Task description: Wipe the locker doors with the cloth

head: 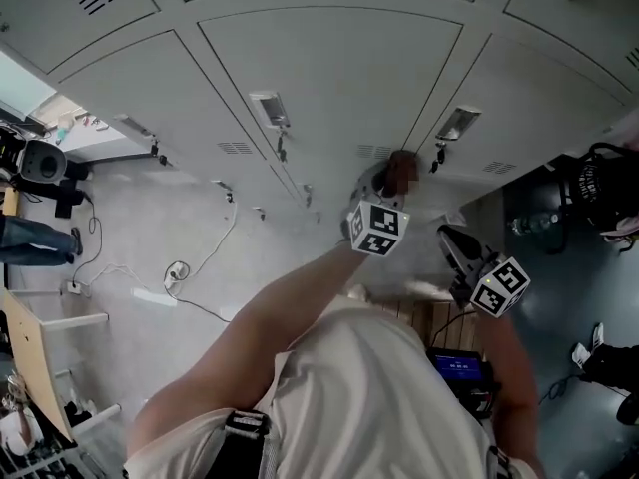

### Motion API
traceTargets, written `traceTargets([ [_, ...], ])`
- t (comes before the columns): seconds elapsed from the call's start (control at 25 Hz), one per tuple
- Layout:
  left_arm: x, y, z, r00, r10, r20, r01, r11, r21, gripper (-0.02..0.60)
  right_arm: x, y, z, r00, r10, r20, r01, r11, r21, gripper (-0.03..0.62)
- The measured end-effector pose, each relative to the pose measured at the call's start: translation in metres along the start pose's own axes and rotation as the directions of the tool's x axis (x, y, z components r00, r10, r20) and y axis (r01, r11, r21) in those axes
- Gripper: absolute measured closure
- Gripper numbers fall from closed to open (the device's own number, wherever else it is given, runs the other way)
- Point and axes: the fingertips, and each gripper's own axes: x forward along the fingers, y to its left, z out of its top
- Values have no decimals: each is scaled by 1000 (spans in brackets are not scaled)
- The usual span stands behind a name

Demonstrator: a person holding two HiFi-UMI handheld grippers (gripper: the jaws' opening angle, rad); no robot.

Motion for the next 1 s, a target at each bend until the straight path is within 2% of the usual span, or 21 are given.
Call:
traceTargets([
  [0.16, -27, 41, 14, 997, 47, 55, -45, 998, -44, 511, 11, 0, 1, 1000, 11, 7, -11, 1000, 1, 576],
  [0.24, -48, 78, 1, 993, 108, 50, -105, 993, -46, 511, 22, 6, 2, 999, 35, 2, -35, 999, -7, 576],
  [0.36, -77, 137, -36, 980, 199, -3, -199, 979, -53, 511, 37, 12, 0, 998, 62, -14, -62, 998, -15, 576],
  [0.44, -95, 172, -61, 965, 259, -42, -261, 964, -44, 511, 46, 16, -1, 997, 75, -27, -75, 997, -17, 576],
  [0.52, -117, 205, -74, 940, 336, -60, -339, 940, -49, 511, 55, 22, -2, 995, 90, -39, -90, 996, -22, 576],
  [0.6, -141, 231, -60, 913, 407, -22, -407, 912, -45, 511, 62, 26, 0, 994, 102, -48, -104, 994, -30, 576],
  [0.64, -150, 238, -44, 907, 422, 17, -421, 907, -19, 511, 64, 26, 1, 993, 104, -50, -105, 994, -31, 576],
  [0.72, -159, 242, -14, 909, 408, 86, -414, 907, 74, 511, 67, 24, 1, 994, 98, -47, -100, 995, -28, 576],
  [0.8, -156, 238, -5, 920, 380, 90, -390, 909, 148, 511, 70, 24, 0, 995, 92, -41, -93, 996, -18, 576],
  [0.84, -153, 234, -9, 928, 366, 70, -373, 915, 152, 511, 70, 26, -2, 995, 90, -42, -91, 996, -15, 576],
  [0.92, -141, 222, -30, 946, 323, 0, -321, 941, 108, 511, 70, 31, -5, 995, 91, -51, -92, 996, -18, 576],
  [1.0, -124, 204, -43, 952, 306, -23, -304, 951, 61, 511, 69, 29, -7, 994, 94, -59, -95, 995, -30, 576],
])
